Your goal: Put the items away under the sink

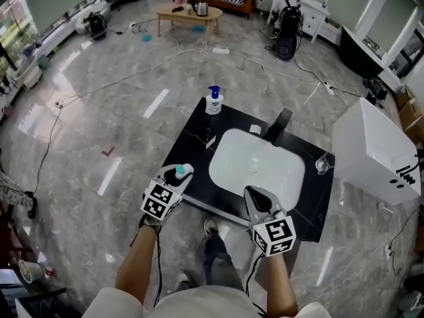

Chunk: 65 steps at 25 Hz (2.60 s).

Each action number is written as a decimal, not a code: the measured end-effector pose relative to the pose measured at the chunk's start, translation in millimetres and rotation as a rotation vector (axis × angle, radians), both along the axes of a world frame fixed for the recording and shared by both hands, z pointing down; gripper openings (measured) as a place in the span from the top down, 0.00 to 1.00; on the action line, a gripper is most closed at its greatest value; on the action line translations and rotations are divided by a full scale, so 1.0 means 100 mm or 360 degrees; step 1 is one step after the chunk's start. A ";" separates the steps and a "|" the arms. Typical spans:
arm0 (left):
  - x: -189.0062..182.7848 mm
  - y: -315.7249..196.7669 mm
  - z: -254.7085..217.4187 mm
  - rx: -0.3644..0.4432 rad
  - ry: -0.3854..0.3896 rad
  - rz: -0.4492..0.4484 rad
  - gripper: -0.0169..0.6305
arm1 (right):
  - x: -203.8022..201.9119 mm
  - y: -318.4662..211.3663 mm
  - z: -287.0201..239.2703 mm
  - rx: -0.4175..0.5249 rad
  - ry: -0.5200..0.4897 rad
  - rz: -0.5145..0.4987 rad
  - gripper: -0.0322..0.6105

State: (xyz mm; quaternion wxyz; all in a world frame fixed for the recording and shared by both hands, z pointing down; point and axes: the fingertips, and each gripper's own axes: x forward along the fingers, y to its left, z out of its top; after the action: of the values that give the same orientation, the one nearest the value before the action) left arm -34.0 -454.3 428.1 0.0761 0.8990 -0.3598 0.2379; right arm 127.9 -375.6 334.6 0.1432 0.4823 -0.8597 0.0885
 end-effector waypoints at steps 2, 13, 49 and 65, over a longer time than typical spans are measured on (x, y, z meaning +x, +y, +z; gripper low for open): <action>-0.03 0.17 -0.15 0.0023 0.0025 0.0001 0.76 | -0.03 0.17 -0.12 0.0034 0.0013 0.0004 0.94; -0.11 1.05 -0.69 0.0126 0.0069 0.0077 0.76 | -0.24 0.91 -0.56 0.0147 0.0058 0.0006 0.94; -0.05 2.71 -1.36 0.0294 0.0164 0.0350 0.75 | -0.57 2.39 -0.90 0.0294 0.0022 0.0112 0.94; 0.28 2.16 0.37 0.0335 0.0217 0.0368 0.75 | -0.43 1.72 0.81 0.0312 -0.0036 0.0036 0.94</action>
State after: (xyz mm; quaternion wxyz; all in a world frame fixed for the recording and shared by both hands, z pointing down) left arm -6.2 -238.1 464.6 -0.0222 0.9514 -0.2710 0.1446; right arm 85.2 -203.7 415.3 0.0845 0.5025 -0.8604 0.0111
